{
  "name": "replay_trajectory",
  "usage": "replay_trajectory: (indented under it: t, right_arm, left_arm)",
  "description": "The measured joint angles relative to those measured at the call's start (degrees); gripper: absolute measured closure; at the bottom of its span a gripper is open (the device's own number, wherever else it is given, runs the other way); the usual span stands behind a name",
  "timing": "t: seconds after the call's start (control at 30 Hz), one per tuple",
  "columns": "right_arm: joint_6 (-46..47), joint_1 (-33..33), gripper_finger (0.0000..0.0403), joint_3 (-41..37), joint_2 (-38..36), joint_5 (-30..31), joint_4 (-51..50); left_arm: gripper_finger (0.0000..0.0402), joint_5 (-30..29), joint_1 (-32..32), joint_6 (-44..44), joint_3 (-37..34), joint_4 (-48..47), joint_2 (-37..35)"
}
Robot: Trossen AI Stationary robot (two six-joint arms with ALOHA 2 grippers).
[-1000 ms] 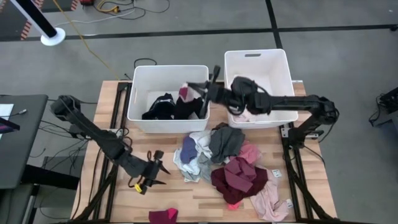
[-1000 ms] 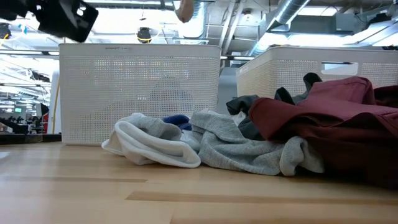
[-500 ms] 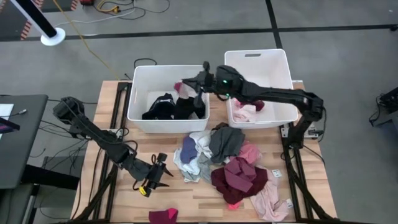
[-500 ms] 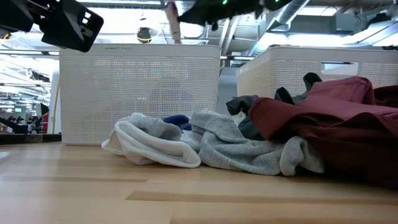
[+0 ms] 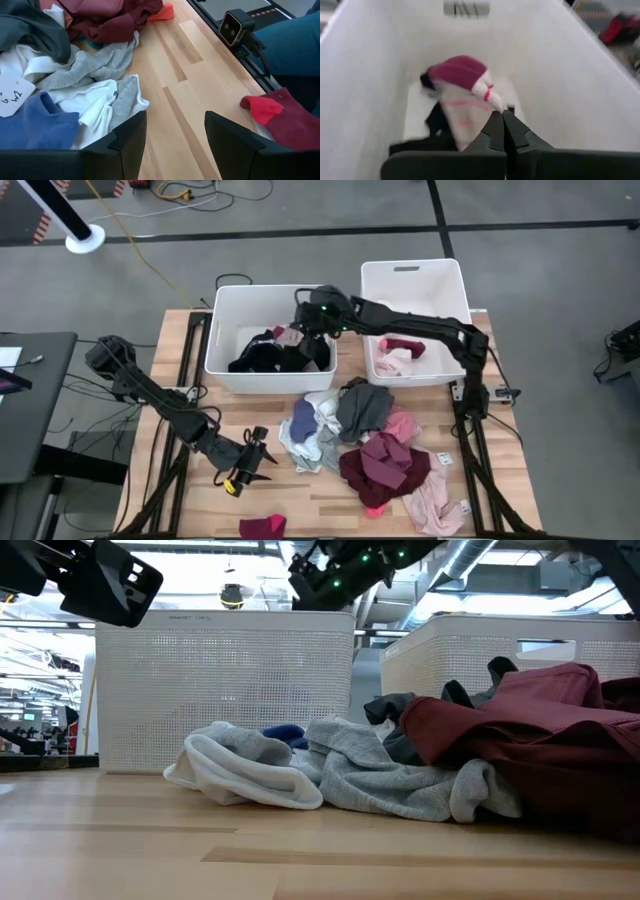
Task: Sort clothes
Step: Put the light orange garment into the right white laundry organizer
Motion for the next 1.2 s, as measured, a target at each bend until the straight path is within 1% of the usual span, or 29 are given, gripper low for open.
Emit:
replay_trajectory:
  t: [0.1, 0.3, 0.37, 0.47, 0.53, 0.67, 0.77, 0.93, 1.2]
  right_arm:
    - [-0.3, 0.1, 0.0403, 0.5, 0.0, 0.0, -2.2]
    - [-1.5, 0.9, 0.0403, 0.5, -0.2, 0.2, 0.1]
    - [-2.3, 1.3, 0.0403, 0.9, -0.3, 0.2, -0.6]
    - [-2.7, 1.8, 0.0403, 1.6, -0.3, 0.3, -2.8]
    - [-3.4, 1.8, 0.0403, 2.6, -0.3, 0.5, -4.5]
    - [-5.1, 2.1, 0.0403, 5.0, -1.3, 3.7, -7.9]
    - [-6.2, 2.0, 0.0403, 6.1, -3.7, 6.0, -10.8]
    - [-6.5, 1.6, 0.0403, 7.2, -10.0, 10.5, -17.6]
    - [-0.2, 0.0, 0.0403, 7.2, -21.6, 16.2, -31.8]
  left_arm:
    - [0.0206, 0.0, -0.1, -0.1, 0.0, 0.0, 0.0]
    - [0.0206, 0.0, -0.1, -0.8, 0.0, -0.4, 0.0]
    - [0.0206, 0.0, -0.3, -1.7, 0.0, -1.2, 0.0]
    - [0.0206, -0.1, -1.0, -3.8, 0.0, -4.6, 0.0]
    - [0.0206, -1.2, -1.7, -6.0, 0.0, -8.2, 0.0]
    - [0.0206, -4.9, -3.1, -11.2, 0.0, -15.9, 0.0]
    - [0.0206, -6.7, -4.2, -14.1, 0.0, -19.6, 0.0]
    - [0.0206, -8.2, -5.9, -15.4, 0.0, -20.7, 0.0]
    - [0.0206, -8.3, -6.1, -15.0, 0.0, -20.7, 0.0]
